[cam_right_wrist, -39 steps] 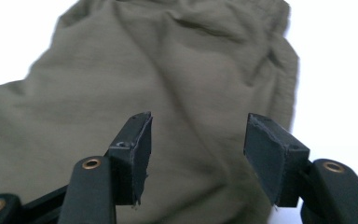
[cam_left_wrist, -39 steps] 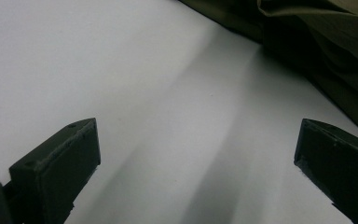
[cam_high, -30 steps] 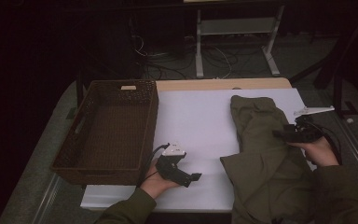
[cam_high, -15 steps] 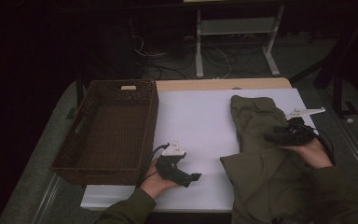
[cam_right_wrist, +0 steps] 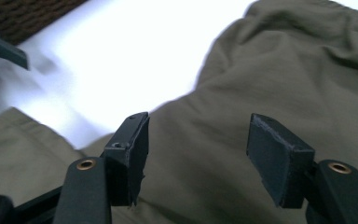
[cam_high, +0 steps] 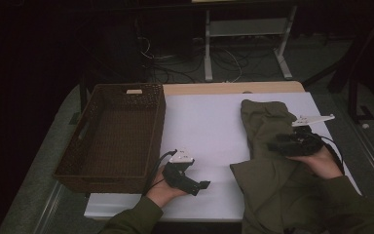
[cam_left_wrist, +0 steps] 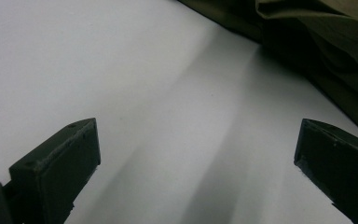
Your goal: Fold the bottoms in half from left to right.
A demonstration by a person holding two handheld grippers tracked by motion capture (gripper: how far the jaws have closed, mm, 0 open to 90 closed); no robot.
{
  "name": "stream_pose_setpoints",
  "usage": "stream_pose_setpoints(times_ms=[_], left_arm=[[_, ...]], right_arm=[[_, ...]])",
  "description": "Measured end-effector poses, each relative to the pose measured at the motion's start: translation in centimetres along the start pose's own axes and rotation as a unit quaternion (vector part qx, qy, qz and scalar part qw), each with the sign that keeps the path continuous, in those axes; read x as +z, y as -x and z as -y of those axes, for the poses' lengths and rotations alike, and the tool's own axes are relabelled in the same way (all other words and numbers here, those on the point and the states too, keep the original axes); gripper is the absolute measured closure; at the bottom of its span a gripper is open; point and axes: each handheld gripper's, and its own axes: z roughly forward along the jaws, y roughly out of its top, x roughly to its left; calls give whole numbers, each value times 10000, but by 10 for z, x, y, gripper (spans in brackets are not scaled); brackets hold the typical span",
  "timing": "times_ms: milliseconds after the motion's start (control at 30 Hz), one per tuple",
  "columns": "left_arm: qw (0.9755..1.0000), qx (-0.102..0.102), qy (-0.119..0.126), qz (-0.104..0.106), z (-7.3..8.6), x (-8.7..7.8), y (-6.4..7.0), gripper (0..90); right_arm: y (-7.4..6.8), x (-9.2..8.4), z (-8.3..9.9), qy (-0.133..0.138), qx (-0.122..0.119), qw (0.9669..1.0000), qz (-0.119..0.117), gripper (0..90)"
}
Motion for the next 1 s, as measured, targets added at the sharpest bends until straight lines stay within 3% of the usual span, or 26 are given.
stream_pose_setpoints(times_ms=[167, 333, 1000], left_arm=[[10000, 8, -13, 2, 0, 1, 0, 0], [10000, 7, -15, 8, 0, 1, 0, 0], [10000, 18, -40, 42, 0, 3, 0, 0]], right_arm=[[-14, 3, -4, 8, -107, 9997, -238, 383], [-24, 6, -5, -8, -185, 9993, -333, 378], [-77, 28, -15, -147, -572, 9938, -944, 335]])
